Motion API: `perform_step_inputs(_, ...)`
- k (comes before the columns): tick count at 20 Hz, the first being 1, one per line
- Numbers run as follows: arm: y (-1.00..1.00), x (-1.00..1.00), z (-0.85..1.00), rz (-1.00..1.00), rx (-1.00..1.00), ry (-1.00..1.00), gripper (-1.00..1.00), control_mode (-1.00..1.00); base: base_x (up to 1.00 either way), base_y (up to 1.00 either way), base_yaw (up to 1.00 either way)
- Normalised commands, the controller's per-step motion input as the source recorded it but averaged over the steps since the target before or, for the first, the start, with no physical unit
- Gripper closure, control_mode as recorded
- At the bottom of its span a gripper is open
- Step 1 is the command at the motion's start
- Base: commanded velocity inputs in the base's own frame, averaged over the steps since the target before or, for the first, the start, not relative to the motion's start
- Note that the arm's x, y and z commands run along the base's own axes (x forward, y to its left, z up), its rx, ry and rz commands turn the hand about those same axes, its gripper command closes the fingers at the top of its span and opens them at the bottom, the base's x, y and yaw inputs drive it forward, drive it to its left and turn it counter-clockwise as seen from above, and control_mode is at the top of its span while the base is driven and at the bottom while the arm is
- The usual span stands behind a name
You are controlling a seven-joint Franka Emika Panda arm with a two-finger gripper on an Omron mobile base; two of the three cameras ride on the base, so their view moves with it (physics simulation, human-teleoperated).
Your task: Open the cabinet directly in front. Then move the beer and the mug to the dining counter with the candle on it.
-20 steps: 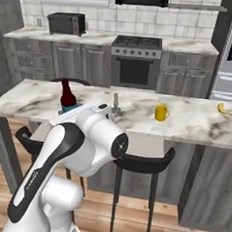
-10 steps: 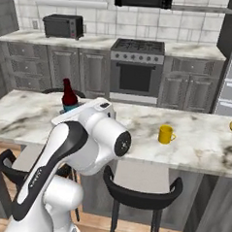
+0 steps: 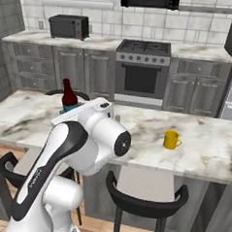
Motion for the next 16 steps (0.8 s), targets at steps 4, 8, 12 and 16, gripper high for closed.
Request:
perform_step_inputs(4, 0.09, 0.18, 0.00, 0.00, 0.00, 0.01, 1.00, -1.00, 0.00, 0.00, 0.00)
perform_step_inputs(8, 0.67, 0.48, -0.18, 0.00, -0.04, 0.12, 1.00, -1.00, 0.00, 0.00, 0.00)
perform_step_inputs(12, 0.66, 0.53, -0.36, 0.02, -0.02, 0.28, 1.00, -1.00, 0.00, 0.00, 0.00)
perform_step_inputs(16, 0.53, 0.70, -0.40, 0.10, -0.04, 0.35, 1.00, -1.00, 0.00, 0.00, 0.00)
